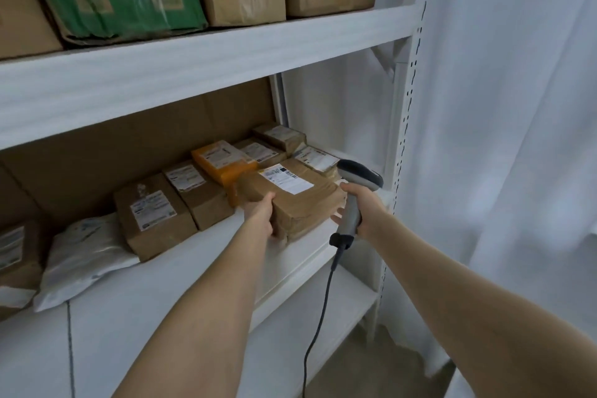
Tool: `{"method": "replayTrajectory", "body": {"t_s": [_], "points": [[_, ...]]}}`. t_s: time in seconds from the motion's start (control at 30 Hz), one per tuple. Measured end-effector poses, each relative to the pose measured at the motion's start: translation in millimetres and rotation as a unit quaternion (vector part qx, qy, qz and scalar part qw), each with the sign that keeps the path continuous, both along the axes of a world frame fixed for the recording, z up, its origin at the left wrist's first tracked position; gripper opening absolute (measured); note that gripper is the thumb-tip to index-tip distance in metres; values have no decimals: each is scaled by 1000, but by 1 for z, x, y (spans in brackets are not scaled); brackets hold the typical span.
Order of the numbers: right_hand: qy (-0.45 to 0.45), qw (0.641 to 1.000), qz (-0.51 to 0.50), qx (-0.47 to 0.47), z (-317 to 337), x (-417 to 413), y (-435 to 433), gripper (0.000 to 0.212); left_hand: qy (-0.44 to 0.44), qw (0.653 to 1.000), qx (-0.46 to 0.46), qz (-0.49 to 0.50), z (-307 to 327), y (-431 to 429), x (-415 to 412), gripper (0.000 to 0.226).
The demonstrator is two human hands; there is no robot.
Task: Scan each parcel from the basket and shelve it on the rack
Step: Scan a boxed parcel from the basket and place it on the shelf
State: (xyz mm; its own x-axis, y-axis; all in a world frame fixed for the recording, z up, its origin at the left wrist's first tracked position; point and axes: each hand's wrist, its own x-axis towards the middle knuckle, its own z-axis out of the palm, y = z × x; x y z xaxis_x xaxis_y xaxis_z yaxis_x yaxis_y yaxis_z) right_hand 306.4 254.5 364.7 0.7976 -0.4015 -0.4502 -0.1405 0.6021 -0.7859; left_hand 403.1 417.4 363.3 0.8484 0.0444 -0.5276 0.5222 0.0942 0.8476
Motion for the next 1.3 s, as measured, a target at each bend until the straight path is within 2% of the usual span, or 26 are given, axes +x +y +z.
{"method": "replayTrajectory", "body": {"t_s": [0.13,0.27,0.33,0.4,0.53,0.63,0.7,0.73,0.9,1.1,1.17,1.3], "points": [[14,1000,20,1,-12,21,-7,46,-1,999,15,31,-9,-9,23,55],[24,1000,20,-3,-19,32,-6,48,-27,999,34,11,-9,-17,32,58],[26,1000,14,-5,-20,34,-5,48,-65,994,84,-12,-8,-18,38,60],[26,1000,7,-7,-19,35,-4,47,-122,972,192,-56,-6,-18,43,68],[21,1000,4,-5,-11,35,0,40,-244,871,378,-198,4,-20,46,92],[15,1000,1,-4,-5,35,3,41,-263,761,461,-372,1,-30,41,84],[10,1000,-2,-1,-3,33,5,44,-272,692,514,-427,-6,-33,41,79],[10,1000,-5,0,-3,31,6,45,-279,675,531,-428,-9,-34,43,78],[16,999,-33,6,-7,22,3,51,-276,670,535,-435,-8,-35,45,78],[16,998,-57,19,-11,8,-1,46,-266,677,515,-453,-4,-35,46,86],[12,998,-61,24,-10,2,-1,43,-291,684,515,-426,0,-38,42,80],[2,997,-77,32,-8,-14,4,34,-383,679,526,-341,10,-51,28,54]]}}
